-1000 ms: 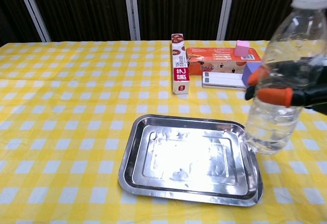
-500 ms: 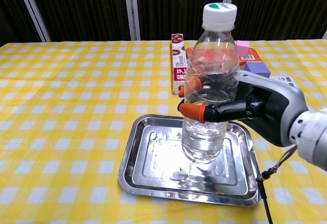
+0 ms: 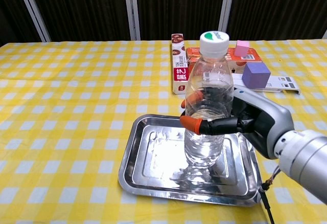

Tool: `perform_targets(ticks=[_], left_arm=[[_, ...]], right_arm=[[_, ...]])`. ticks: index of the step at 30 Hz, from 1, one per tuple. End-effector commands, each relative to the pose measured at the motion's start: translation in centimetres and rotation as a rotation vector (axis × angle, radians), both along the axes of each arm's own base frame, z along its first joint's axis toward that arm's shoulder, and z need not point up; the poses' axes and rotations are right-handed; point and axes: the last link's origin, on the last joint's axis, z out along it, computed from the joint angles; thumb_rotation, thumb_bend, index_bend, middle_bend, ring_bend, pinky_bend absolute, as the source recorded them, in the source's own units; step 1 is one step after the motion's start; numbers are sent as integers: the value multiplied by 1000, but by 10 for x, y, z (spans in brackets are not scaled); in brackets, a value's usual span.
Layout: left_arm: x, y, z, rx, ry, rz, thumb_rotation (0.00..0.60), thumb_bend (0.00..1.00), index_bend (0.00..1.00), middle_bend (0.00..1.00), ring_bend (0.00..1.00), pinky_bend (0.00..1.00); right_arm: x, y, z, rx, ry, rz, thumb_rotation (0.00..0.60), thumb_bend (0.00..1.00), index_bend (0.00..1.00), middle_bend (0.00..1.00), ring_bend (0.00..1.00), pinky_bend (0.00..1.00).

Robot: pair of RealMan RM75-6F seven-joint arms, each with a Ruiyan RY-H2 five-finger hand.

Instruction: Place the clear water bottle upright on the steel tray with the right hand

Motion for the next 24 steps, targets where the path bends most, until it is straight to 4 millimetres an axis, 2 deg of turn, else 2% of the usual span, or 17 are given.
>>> perform_targets(ticks=[1, 17, 18, 20, 22, 24], left_arm=[[0, 0, 0, 1, 0, 1, 600, 217, 120, 0, 0, 0], [0, 1, -1, -3, 5, 1, 600, 217, 120, 0, 0, 0], [0, 1, -1, -2, 5, 2, 600, 217, 120, 0, 0, 0], [0, 1, 0, -1, 4, 3, 600, 217, 120, 0, 0, 0], [0, 1, 0, -1, 4, 3, 600, 217, 120, 0, 0, 0], [0, 1, -1, -2, 5, 4, 600, 217, 121, 0, 0, 0]], right_arm=[[-5, 7, -9, -13, -33, -13, 600, 949, 672, 485, 174, 0], [-10, 13, -24, -55, -100, -25, 600, 949, 672, 485, 174, 0], [-11, 14, -25, -52, -96, -27, 600, 927, 672, 485, 174, 0], [-13, 15, -28, -35, -85, -25, 600, 819, 672, 485, 174, 0], [-15, 14, -29, -23, -74, -25, 600, 642, 668, 485, 174, 0], [-18, 14, -31, -11, -64, -22, 600, 538, 651, 485, 174, 0]])
